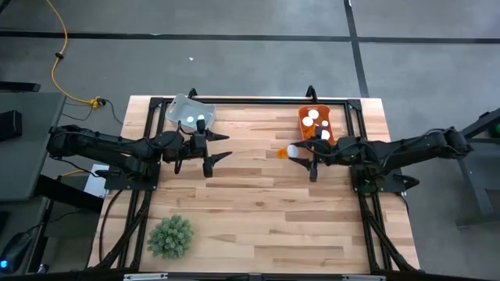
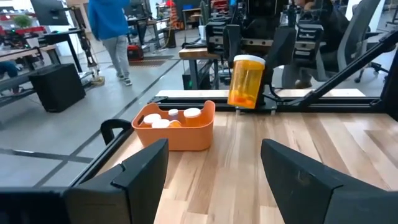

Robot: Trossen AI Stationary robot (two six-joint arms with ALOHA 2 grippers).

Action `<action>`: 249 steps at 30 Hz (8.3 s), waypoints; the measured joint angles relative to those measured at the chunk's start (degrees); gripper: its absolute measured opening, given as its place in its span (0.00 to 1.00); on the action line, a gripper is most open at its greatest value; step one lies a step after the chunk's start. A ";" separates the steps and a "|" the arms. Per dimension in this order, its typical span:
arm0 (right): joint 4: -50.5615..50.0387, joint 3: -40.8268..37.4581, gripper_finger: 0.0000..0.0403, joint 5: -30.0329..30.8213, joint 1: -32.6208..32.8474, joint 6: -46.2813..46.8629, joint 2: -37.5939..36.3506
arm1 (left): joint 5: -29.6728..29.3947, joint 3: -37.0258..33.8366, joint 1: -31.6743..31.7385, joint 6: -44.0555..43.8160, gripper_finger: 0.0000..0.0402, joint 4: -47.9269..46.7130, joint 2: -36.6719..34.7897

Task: Pick and place medicine bottles into bin by pill shape (circle, oval)
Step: Put the orange capsule bottle into the orange bin, then return to Home Position

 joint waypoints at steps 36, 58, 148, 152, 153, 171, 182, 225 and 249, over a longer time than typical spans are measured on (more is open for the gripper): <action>-29.96 -2.19 0.48 20.39 -21.93 35.40 1.72 | 0.01 0.00 0.02 -0.02 0.61 -0.26 0.00; -24.07 -4.22 0.62 14.40 -25.01 31.46 4.83 | 0.01 0.00 0.02 -0.02 0.61 -0.26 0.00; 16.15 -7.76 0.68 -8.44 -10.71 6.27 3.32 | -1.05 -29.16 -3.20 -10.65 0.00 -17.07 -50.17; 14.69 -7.76 0.68 -8.55 -10.71 6.46 2.79 | -1.49 -29.57 -3.39 -11.59 0.00 -18.26 -51.65; 13.56 -7.76 0.68 -8.55 -10.73 6.46 2.41 | -1.48 -29.53 -3.39 -11.65 0.00 -18.24 -51.69; -14.75 -7.76 0.04 -11.89 -16.06 6.48 -11.47 | -0.86 -29.53 -3.32 -13.14 0.00 -18.86 -51.32; -10.52 -9.91 0.02 -19.20 -16.02 7.36 -18.34 | -0.86 -29.53 -3.32 -13.14 0.00 -18.86 -51.32; -1.80 -28.92 0.00 -13.79 -5.33 12.54 -42.19 | -0.84 -29.51 -3.32 -13.14 0.01 -18.71 -51.32; -1.63 -28.94 0.00 -13.77 -5.36 12.49 -42.19 | -0.84 -29.49 -3.32 -13.11 0.01 -18.70 -51.32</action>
